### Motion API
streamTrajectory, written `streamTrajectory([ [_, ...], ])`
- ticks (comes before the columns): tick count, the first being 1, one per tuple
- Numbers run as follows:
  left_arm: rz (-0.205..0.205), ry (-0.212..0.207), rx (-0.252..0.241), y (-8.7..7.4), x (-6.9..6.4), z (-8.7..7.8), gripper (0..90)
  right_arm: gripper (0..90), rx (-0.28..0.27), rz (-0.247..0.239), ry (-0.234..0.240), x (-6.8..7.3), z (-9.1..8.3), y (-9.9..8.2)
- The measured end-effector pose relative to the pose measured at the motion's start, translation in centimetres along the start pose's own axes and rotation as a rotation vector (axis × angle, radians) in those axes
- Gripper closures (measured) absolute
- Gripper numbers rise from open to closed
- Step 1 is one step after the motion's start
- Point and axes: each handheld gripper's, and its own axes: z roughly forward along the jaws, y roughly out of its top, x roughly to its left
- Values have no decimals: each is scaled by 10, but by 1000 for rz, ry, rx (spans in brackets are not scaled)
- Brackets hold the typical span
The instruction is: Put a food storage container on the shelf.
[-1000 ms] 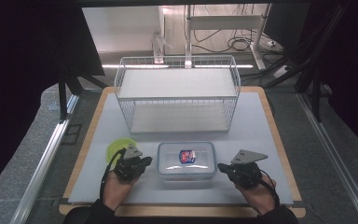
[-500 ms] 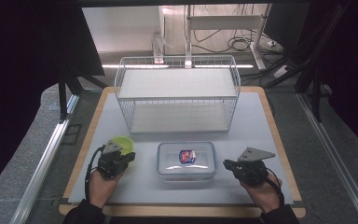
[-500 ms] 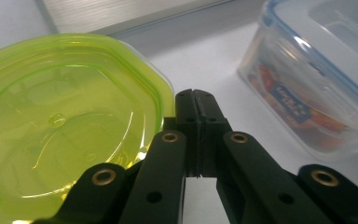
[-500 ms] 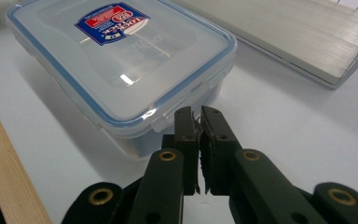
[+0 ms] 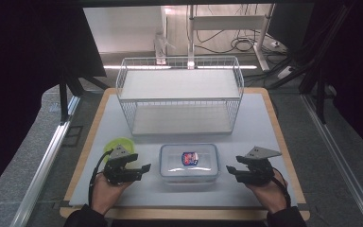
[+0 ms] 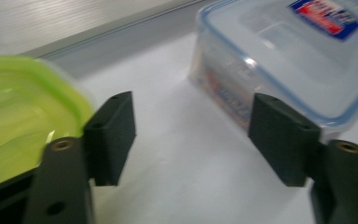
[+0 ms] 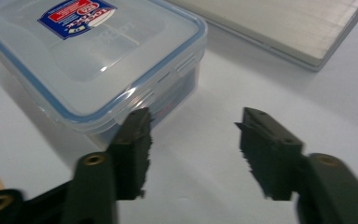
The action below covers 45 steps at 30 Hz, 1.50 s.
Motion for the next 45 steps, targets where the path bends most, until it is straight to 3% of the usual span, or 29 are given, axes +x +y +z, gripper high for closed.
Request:
streamTrajectory([
  [3, 10, -33, -1, 4, -3, 0, 201, 294, -10, 10, 16, -1, 1, 2],
  [8, 61, -77, 20, 13, -12, 9, 132, 177, -4, 37, 62, 0, 7, 6],
  [11, 64, -86, 33, 17, -15, 14, 103, 150, -4, 54, 88, 1, 10, 9],
  [15, 34, -133, 55, 24, -14, 31, 77, 93, 17, 92, 149, 3, 20, 16],
  [19, 22, -136, 100, 28, -15, 44, 55, 69, 55, 110, 200, 6, 31, 20],
  [22, 2, -190, 112, 29, -14, 53, 28, 57, 88, 130, 229, 7, 42, 22],
  [23, 2, -190, 112, 29, -14, 53, 20, 57, 88, 130, 229, 7, 42, 22],
  [25, -14, -240, 121, 29, -14, 60, 9, 57, 104, 164, 273, 5, 50, 24],
  [28, -52, -284, 134, 28, -13, 67, 0, 66, 114, 199, 327, 4, 57, 25],
  [30, -66, -315, 138, 26, -12, 69, 0, 68, 121, 215, 329, 3, 59, 26],
  [34, -69, -305, 143, 26, -15, 68, 0, 118, 135, 237, 338, 1, 57, 26],
  [38, -49, -283, 139, 25, -20, 62, 12, 226, 144, 259, 335, 1, 48, 24],
  [42, -59, -298, 105, 20, -18, 51, 147, 352, 122, 273, 339, -2, 39, 22],
  [45, -37, -293, 96, 17, -21, 46, 182, 428, 103, 296, 361, -6, 35, 19],
])
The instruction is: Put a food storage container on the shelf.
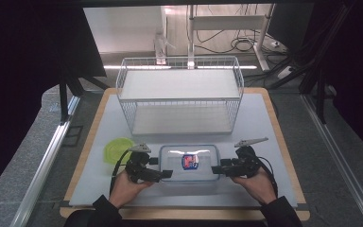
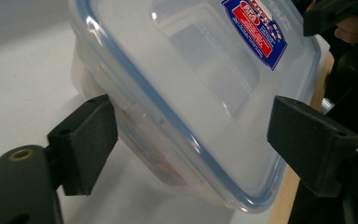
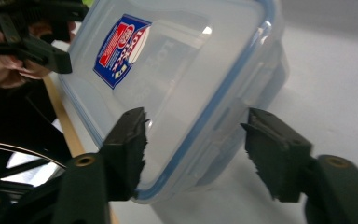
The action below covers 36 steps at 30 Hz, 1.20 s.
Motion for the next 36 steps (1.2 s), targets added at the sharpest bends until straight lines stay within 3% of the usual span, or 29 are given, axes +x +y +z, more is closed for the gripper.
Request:
streamTrajectory([
  [3, -2, -17, -11, -4, 0, -6, 227, 463, -9, -4, 25, -3, -4, -1],
  [4, -31, -38, -31, -5, 3, -11, 289, 449, -9, 2, 33, -3, -4, -2],
  [5, -35, -59, -41, -7, 5, -14, 358, 437, -17, 3, 34, -4, -5, -2],
  [7, -16, -64, -44, -9, 4, -18, 424, 433, -18, 3, 60, -3, -4, -1],
  [8, -14, -52, -41, -8, 2, -18, 428, 405, -13, 9, 64, -1, -1, -1],
  [14, -42, -46, -58, -8, 0, -19, 460, 459, -28, 36, 43, 4, -5, -4],
  [16, -52, -21, -68, -6, -4, -18, 467, 475, -36, 48, 39, 5, -7, -5],
  [20, -56, 6, -94, -4, -5, -20, 502, 511, -64, 43, 15, 10, -10, -8],
  [24, -74, 0, -103, -3, -3, -21, 512, 511, -81, 21, -4, 13, -10, -7],
  [27, -71, 3, -109, -1, -4, -23, 515, 511, -81, 26, -2, 13, -10, -7],
  [36, -38, 30, -149, 19, -12, -43, 515, 514, -151, -18, 11, 22, -22, 12],
])
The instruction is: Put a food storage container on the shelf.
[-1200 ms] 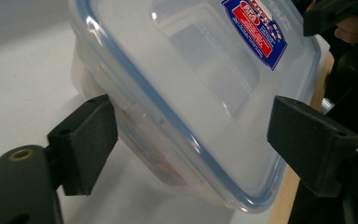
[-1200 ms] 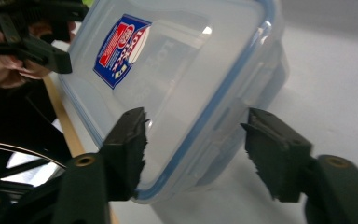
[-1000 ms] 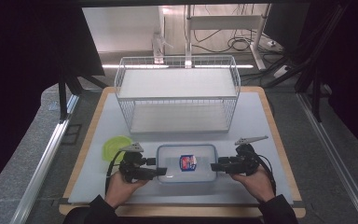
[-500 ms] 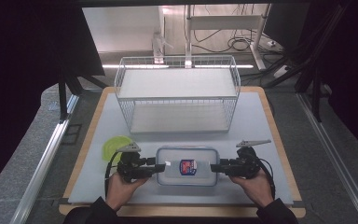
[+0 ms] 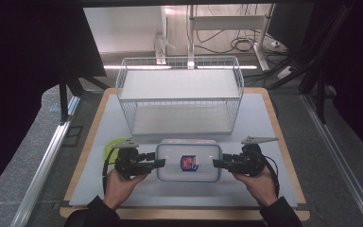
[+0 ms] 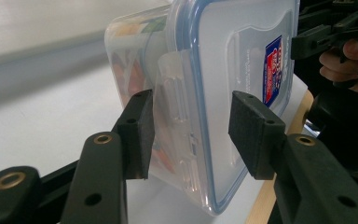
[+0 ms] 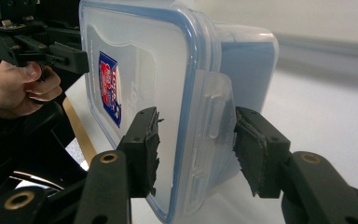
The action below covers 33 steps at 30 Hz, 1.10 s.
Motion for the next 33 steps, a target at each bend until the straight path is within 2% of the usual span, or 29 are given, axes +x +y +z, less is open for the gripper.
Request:
streamTrajectory([
  [10, 46, 19, -44, 38, -3, -16, 514, 512, -50, -61, -10, 10, -11, 40],
  [22, 57, 36, -75, 80, -3, -32, 513, 511, -96, -91, -9, 16, -19, 86],
  [32, 75, 45, -103, 115, 3, -47, 513, 510, -131, -122, -13, 22, -24, 128],
  [33, 68, 49, -106, 118, 4, -48, 512, 510, -135, -121, -12, 22, -24, 132],
])
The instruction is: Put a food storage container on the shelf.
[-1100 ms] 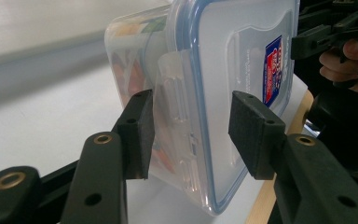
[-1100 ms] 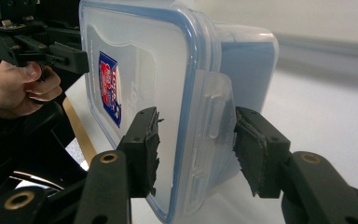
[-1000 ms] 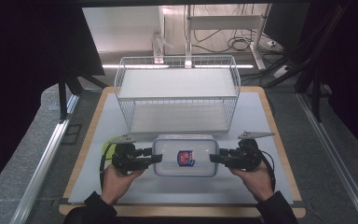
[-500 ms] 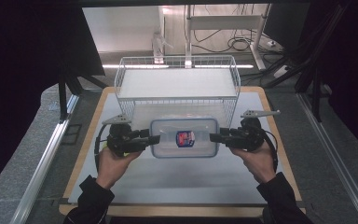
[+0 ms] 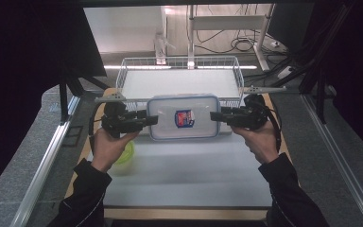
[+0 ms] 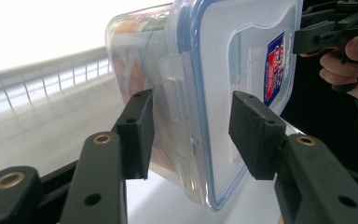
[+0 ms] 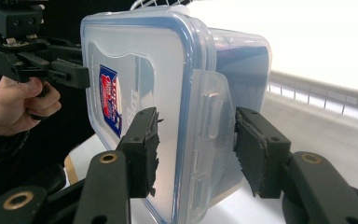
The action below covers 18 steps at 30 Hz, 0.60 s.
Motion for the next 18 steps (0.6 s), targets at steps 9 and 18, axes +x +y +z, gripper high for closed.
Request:
streamTrajectory([
  [9, 15, 4, -9, 25, 12, -2, 513, 510, -21, 1, 1, -5, 6, 24],
  [18, 28, 9, 0, 53, 28, -2, 514, 510, -37, 7, 4, -16, 15, 49],
])
